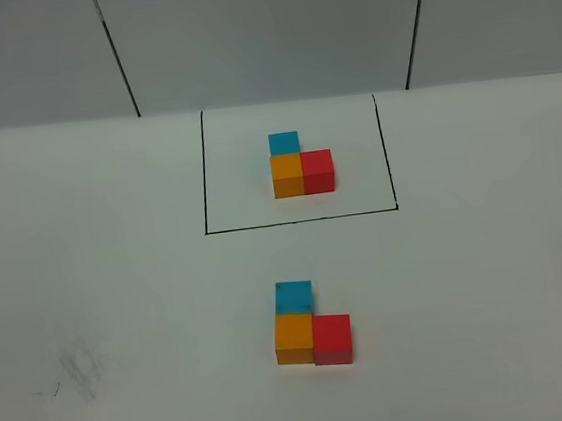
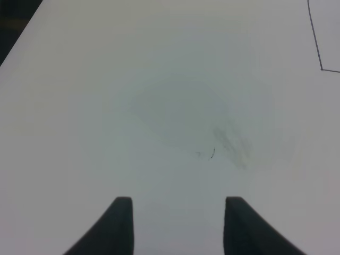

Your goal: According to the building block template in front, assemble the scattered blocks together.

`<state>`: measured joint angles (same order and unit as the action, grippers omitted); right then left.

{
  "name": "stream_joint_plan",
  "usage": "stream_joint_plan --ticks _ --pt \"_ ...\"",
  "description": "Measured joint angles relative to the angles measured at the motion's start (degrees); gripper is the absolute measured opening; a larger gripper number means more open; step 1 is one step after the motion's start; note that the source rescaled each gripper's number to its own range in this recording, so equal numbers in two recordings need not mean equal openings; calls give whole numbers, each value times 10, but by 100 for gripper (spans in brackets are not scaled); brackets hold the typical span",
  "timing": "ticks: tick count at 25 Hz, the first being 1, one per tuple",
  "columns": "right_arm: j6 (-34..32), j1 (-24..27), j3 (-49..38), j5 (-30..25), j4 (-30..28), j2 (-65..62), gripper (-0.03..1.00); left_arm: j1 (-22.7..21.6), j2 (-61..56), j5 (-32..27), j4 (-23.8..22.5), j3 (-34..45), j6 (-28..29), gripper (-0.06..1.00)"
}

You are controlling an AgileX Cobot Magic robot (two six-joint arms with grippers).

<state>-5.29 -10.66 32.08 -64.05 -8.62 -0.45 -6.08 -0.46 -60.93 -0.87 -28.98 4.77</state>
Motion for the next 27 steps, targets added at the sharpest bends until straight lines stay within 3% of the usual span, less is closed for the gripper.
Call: stream_joint_plan --ticks 14,22,27 --pt "-2 1 -31 24 0 0 73 0 0 0 0 0 0 0" --pt "-2 72 -32 24 0 0 73 0 0 0 0 0 0 0" --pt "-2 82 -32 24 0 0 73 0 0 0 0 0 0 0"
